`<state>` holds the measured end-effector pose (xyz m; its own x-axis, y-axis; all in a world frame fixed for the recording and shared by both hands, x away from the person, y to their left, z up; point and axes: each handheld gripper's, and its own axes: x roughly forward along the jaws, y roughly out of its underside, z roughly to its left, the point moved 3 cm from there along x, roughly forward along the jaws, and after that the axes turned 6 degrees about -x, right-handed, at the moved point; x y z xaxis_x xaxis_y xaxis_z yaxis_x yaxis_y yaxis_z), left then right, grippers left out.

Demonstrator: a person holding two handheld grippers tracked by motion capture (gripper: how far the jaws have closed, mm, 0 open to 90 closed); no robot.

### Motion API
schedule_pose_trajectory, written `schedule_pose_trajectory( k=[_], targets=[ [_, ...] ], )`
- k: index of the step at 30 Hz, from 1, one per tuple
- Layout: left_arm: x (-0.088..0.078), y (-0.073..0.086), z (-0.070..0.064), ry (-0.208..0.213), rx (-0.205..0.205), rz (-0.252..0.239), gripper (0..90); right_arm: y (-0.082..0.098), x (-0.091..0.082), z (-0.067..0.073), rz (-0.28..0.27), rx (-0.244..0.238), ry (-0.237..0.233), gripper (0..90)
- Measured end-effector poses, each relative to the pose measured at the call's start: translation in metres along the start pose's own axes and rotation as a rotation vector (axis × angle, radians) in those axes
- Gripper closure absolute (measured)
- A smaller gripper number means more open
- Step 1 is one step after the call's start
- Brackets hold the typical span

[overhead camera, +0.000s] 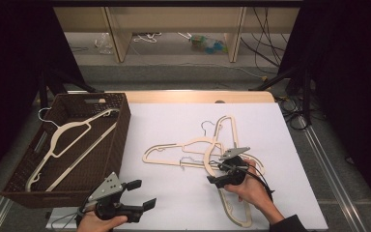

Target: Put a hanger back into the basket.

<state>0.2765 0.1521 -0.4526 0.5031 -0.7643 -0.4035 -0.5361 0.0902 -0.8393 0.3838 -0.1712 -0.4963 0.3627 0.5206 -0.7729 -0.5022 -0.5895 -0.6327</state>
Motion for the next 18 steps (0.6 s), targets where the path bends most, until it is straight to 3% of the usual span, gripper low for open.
schedule_pose_trajectory(
  k=[1,5,7,8,14,18],
  targets=[
    [0.0004,0.0,0.0002,0.005,0.012,0.002,17.9,0.0003,0.0021,-0.0021,-0.004,-0.021,0.007,35.8],
    [0.0012,0.0012,0.0005,0.012,0.024,0.012,17.9,0.0006,0.0041,-0.0002,0.025,-0.003,-0.001,40.0],
    [0.001,0.0011,0.0007,0.009,0.023,0.011,17.9,0.0009,0.0068,-0.0001,0.035,-0.004,0.0,41.7],
    [0.0009,0.0015,-0.0005,0.0,-0.004,0.007,18.0,0.0004,0.0078,-0.001,0.032,-0.016,0.005,42.7],
    [0.0011,0.0013,0.0012,0.007,0.02,0.011,18.0,-0.0006,0.0078,0.0,0.045,-0.018,0.032,47.8],
    [0.0018,0.0021,0.0006,0.006,0.002,0.009,18.1,-0.0004,0.0059,0.0028,0.059,-0.005,0.042,52.7]
  ],
)
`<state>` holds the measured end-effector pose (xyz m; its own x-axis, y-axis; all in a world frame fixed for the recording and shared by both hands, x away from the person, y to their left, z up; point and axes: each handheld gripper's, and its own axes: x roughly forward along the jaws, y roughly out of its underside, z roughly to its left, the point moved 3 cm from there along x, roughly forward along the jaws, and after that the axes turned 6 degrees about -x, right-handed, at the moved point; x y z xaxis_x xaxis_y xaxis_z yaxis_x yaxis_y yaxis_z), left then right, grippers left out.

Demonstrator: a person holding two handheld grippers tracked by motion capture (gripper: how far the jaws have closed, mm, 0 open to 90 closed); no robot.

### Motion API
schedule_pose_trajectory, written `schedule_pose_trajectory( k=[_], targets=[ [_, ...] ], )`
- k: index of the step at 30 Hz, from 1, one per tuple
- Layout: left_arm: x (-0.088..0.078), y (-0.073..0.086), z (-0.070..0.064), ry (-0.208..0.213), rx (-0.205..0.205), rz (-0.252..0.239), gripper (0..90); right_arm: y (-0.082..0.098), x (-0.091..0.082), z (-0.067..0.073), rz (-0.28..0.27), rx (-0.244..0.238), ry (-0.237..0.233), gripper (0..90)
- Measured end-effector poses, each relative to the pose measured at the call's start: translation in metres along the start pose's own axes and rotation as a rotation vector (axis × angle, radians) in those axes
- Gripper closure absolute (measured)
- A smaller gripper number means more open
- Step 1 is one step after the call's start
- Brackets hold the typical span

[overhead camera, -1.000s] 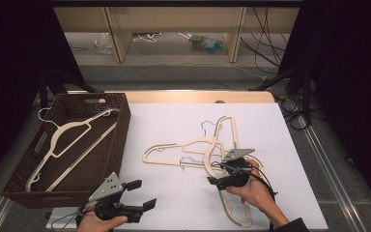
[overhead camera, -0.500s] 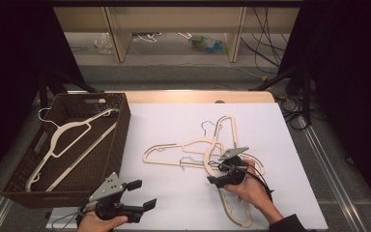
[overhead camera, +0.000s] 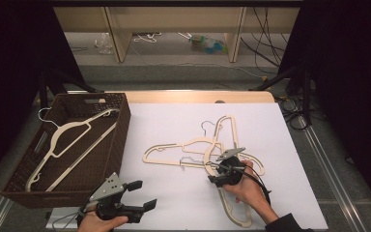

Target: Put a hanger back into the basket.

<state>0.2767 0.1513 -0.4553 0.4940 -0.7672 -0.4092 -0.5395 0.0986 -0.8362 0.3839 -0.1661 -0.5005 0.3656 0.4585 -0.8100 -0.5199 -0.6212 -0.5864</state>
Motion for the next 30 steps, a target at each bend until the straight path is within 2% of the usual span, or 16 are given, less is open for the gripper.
schedule_pose_trajectory(
  k=[4,7,9,10,13,14,17,18,19,23,27,28,30],
  targets=[
    [0.0,0.0003,0.0,-0.003,-0.003,0.004,18.1,-0.0012,0.0004,0.0046,0.028,-0.015,0.027,53.6],
    [0.0003,0.0003,0.0002,-0.002,-0.004,0.002,18.3,-0.0024,0.0013,0.0056,0.029,-0.036,0.034,56.5],
    [0.0003,0.0003,0.0001,-0.001,-0.004,0.002,18.3,-0.0028,0.0019,0.0054,0.028,-0.038,0.055,59.9],
    [0.0004,0.0003,0.0,-0.001,-0.004,0.001,18.3,-0.0027,0.0021,0.0057,0.026,-0.029,0.059,60.2],
    [0.0007,0.0005,0.0,-0.002,-0.004,0.003,18.3,-0.0042,0.0033,0.0061,0.022,-0.052,0.069,60.3],
    [0.0009,0.0005,0.0001,0.001,-0.005,0.003,18.4,-0.0046,0.0034,0.0061,0.03,-0.072,0.063,60.5],
    [0.0012,0.0004,0.0001,0.003,-0.004,0.003,18.4,-0.0053,0.0034,0.0066,0.032,-0.067,0.062,61.7],
    [0.0012,0.0004,0.0001,0.003,-0.005,0.003,18.4,-0.0052,0.0038,0.0063,0.028,-0.079,0.061,64.1],
    [0.0013,0.0004,0.0002,0.003,-0.005,0.004,18.4,-0.0053,0.0036,0.0075,0.031,-0.063,0.059,65.2],
    [0.0007,0.0003,0.0003,-0.003,-0.006,0.002,18.4,-0.0058,0.003,0.0084,0.039,-0.058,0.042,73.3],
    [0.0006,0.0001,0.0005,-0.001,-0.006,-0.001,18.5,-0.005,0.0021,0.0072,0.036,-0.038,0.025,74.6],
    [0.0006,0.0001,0.0005,-0.001,-0.006,-0.001,18.5,-0.0051,0.0025,0.006,0.026,-0.047,0.025,75.0],
    [0.0006,-0.0004,0.001,0.005,0.007,-0.003,18.5,-0.005,0.0021,0.0054,0.023,-0.039,0.024,75.5]
  ],
)
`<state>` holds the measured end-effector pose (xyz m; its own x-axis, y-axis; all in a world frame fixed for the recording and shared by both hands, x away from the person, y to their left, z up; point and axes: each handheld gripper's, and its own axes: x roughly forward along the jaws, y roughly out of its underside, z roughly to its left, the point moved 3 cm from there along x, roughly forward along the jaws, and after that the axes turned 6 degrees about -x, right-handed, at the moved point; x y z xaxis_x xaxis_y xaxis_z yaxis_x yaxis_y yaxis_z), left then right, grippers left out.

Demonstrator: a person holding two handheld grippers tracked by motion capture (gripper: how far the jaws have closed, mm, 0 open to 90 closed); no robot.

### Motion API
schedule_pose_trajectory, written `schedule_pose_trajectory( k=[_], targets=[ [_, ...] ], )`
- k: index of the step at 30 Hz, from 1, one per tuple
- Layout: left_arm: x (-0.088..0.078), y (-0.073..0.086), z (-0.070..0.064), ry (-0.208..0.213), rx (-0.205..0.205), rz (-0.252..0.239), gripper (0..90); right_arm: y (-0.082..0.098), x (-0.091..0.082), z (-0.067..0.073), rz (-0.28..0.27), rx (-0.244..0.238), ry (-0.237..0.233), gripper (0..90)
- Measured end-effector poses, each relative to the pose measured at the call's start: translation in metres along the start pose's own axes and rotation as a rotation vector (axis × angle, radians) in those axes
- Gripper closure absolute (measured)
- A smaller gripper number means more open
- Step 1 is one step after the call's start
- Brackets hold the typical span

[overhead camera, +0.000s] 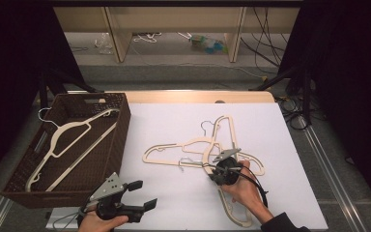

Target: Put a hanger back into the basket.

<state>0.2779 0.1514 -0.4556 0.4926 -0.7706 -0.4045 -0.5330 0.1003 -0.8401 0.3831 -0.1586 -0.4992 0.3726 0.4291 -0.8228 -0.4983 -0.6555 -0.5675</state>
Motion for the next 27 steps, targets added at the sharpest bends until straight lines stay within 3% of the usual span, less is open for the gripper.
schedule_pose_trajectory(
  k=[5,7,8,9,10,13,16,20,21,23,24,25,27],
  targets=[
    [0.0,0.0,0.0,-0.009,-0.015,0.002,18.6,0.001,-0.004,-0.003,-0.021,0.015,-0.011,76.9],
    [0.0,0.0,0.0,-0.001,0.0,0.001,18.6,0.001,-0.008,-0.003,-0.034,0.061,-0.039,77.1],
    [0.0,0.001,0.0,-0.011,-0.019,0.003,18.6,0.001,-0.008,-0.005,-0.051,0.055,-0.039,78.0],
    [0.0,0.001,0.0,-0.009,-0.018,0.005,18.7,0.001,-0.009,-0.006,-0.065,0.054,-0.039,90.0],
    [0.001,0.001,0.001,-0.002,-0.02,-0.001,18.7,0.0,-0.013,-0.005,-0.077,0.078,-0.062,90.0],
    [0.0,0.002,0.001,-0.01,-0.022,0.008,18.7,-0.002,-0.016,-0.006,-0.075,0.059,-0.081,90.0],
    [0.0,0.002,0.001,-0.009,-0.028,0.007,18.7,-0.002,-0.015,-0.006,-0.077,0.041,-0.052,90.0],
    [0.001,0.002,0.001,-0.013,-0.029,0.009,18.7,0.0,-0.014,-0.008,-0.065,0.056,-0.038,85.8],
    [0.001,0.001,0.002,-0.004,-0.008,0.011,18.7,0.0,-0.013,-0.01,-0.062,0.055,-0.036,84.5],
    [0.001,0.001,0.002,-0.004,-0.008,0.011,18.7,0.001,-0.013,-0.009,-0.057,0.085,-0.027,82.9],
    [0.001,0.001,0.002,-0.004,-0.008,0.01,18.7,0.001,-0.014,-0.012,-0.053,0.071,-0.023,82.1],
    [0.001,0.002,0.001,-0.011,-0.027,0.009,18.7,0.001,-0.015,-0.014,-0.045,0.082,-0.003,81.7],
    [0.001,0.002,0.001,-0.01,-0.027,0.008,18.7,0.003,-0.017,-0.022,-0.033,0.068,0.039,79.8]
  ],
)
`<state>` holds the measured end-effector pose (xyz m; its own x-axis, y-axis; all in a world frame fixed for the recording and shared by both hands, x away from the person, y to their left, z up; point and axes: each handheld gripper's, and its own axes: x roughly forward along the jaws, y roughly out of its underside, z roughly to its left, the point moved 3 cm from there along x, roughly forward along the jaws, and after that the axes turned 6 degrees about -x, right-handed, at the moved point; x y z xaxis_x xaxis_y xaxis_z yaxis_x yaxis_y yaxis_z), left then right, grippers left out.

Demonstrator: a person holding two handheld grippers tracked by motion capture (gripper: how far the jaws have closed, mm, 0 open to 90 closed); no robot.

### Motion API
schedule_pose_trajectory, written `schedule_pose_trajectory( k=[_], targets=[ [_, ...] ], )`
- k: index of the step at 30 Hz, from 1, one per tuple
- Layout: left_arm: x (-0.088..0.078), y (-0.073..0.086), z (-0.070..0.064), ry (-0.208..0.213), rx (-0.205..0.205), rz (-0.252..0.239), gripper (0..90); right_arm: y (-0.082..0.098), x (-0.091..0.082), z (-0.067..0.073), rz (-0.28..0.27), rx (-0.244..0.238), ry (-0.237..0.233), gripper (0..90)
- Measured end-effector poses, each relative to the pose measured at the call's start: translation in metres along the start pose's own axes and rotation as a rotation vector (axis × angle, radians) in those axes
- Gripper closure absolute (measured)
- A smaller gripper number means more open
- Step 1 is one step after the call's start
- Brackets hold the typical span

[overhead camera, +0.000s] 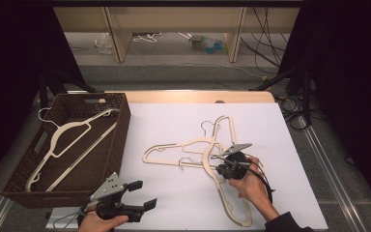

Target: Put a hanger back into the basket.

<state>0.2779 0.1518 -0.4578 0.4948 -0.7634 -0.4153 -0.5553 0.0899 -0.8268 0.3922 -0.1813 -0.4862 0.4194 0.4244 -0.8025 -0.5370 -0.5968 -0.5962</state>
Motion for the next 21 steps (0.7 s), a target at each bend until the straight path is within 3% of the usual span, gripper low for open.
schedule_pose_trajectory(
  k=[7,10,12,13,15,20,21],
  targets=[
    [0.0,0.0,0.0,-0.002,0.002,0.0,18.7,0.01,-0.001,-0.005,0.065,0.094,0.013,72.1],
    [0.0,0.0,0.001,0.004,0.019,0.002,18.7,0.011,0.0,-0.004,0.082,0.111,0.009,68.3],
    [0.0,0.0,0.0,-0.006,-0.003,0.0,18.7,0.013,0.001,-0.003,0.098,0.124,0.011,65.7],
    [0.001,0.0,0.001,0.003,0.018,0.001,18.7,0.012,0.001,-0.002,0.101,0.121,0.017,65.8],
    [0.002,0.001,0.0,0.001,-0.004,-0.004,18.7,0.011,0.001,-0.001,0.112,0.108,0.027,68.1],
    [0.003,0.001,0.001,0.002,0.017,0.007,18.7,0.006,0.003,0.0,0.163,0.081,0.048,69.0],
    [0.003,0.001,0.0,-0.006,-0.002,0.007,18.7,0.005,0.004,0.001,0.177,0.081,0.055,69.0]
  ],
)
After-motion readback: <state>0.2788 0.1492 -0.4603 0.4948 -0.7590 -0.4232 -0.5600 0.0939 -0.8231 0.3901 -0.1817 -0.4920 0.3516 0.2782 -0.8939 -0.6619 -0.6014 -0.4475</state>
